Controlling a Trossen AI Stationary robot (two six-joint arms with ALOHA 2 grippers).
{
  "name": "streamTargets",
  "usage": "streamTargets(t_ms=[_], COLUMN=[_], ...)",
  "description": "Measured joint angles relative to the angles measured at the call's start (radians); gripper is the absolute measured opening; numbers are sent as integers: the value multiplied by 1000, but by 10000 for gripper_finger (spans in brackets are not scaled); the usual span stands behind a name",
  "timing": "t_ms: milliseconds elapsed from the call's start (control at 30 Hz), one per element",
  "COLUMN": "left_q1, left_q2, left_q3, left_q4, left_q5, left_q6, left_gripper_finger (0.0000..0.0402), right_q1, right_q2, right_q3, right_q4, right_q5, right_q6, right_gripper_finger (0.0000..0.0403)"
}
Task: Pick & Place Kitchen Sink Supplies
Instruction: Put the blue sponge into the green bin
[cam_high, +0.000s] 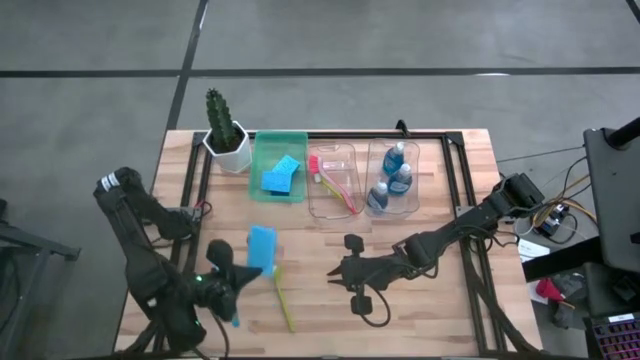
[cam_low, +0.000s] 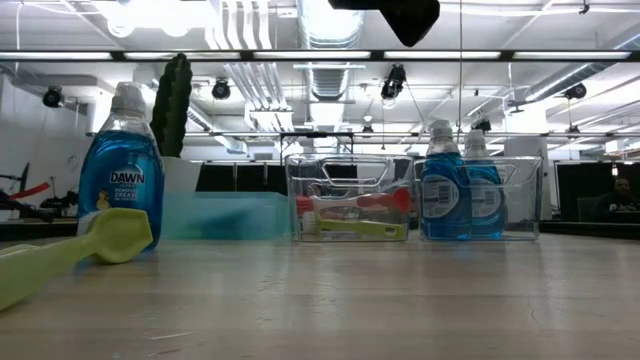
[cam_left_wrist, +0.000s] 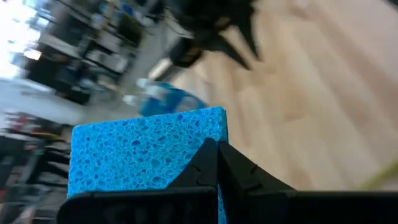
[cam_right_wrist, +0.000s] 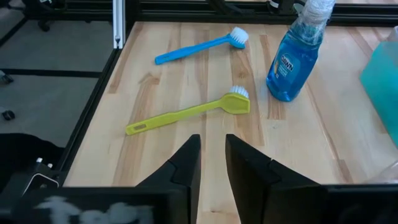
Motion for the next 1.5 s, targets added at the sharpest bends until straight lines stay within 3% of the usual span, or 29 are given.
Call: streamTargets(t_ms=[433, 733, 1067, 1200, 1400, 1500], left_q1=[61, 214, 461, 586, 782, 861], left_q2=[-160, -226, -242, -234, -235, -234], left_q3=[-18, -18, -19, -40, -183, -264], left_q4=[-13, -36, -52, -23, 235, 367], left_q5=[-306, -327, -103, 41, 362, 429], left_q6=[153, 190, 190, 209, 417, 483], left_gripper_finger=[0, 0, 0, 0, 0, 0], right_q1=[0, 0, 0, 0, 0, 2], right_q2=[0, 0, 0, 0, 0, 0], right_q3=[-11, -57, -78, -78, -78, -78], right_q4=[2, 87, 109, 110, 111, 111], right_q5=[1, 1, 0, 1, 0, 0], right_q6=[4, 5, 4, 6, 9, 19], right_gripper_finger=[90, 82, 65, 63, 72, 77])
